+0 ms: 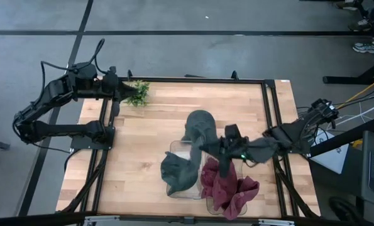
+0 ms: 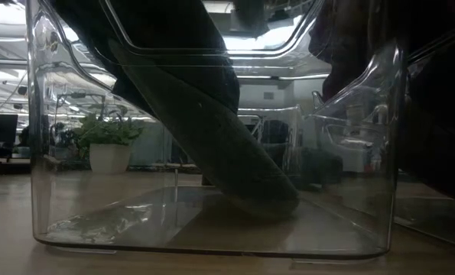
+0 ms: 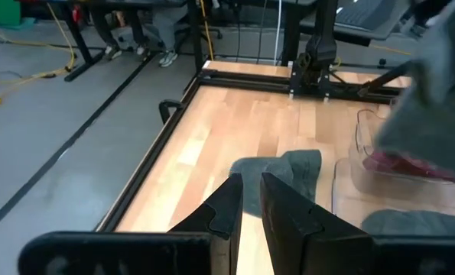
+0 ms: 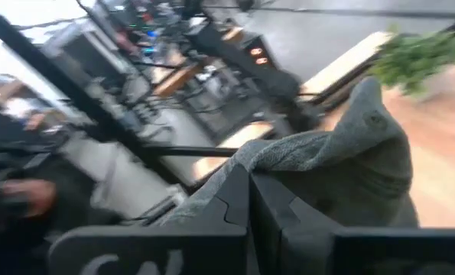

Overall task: Pick & Place hat
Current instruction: Put the top gray cap into the left transparent bin

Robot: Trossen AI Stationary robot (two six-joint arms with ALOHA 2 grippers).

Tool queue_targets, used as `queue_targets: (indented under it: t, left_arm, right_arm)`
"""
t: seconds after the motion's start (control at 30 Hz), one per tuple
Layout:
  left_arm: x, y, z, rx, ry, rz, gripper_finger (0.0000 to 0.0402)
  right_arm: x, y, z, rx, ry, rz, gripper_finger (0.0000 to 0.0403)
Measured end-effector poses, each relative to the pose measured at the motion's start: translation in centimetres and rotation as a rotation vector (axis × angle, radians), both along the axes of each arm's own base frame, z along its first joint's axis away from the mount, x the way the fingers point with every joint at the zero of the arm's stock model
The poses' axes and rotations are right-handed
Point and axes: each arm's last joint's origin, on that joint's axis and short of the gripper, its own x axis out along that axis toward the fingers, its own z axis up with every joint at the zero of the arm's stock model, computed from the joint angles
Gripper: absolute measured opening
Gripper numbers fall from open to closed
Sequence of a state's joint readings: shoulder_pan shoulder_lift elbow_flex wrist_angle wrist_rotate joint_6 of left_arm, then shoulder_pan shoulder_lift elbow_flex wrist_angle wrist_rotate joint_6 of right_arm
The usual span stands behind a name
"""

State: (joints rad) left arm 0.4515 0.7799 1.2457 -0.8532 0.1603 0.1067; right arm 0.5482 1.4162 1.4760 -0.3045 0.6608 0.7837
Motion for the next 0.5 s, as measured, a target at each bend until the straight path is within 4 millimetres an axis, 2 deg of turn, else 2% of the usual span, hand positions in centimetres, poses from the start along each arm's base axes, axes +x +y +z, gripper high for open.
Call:
queue_targets:
  t: [0.13,0.5]
  left_arm:
    - [-0.1,-0.1,-0.2,-0.027,0.015,-0.006,0.0043]
    - [-0.3,-0.3,-0.2,-0.047,0.004,-0.052,0.0043]
  right_arm:
    - [0.0,1.4,0.3,0.01,-0.009,0.036,0.0]
    - [2.8,4.1,-3.9,0.023,0.133,0.103,0.0]
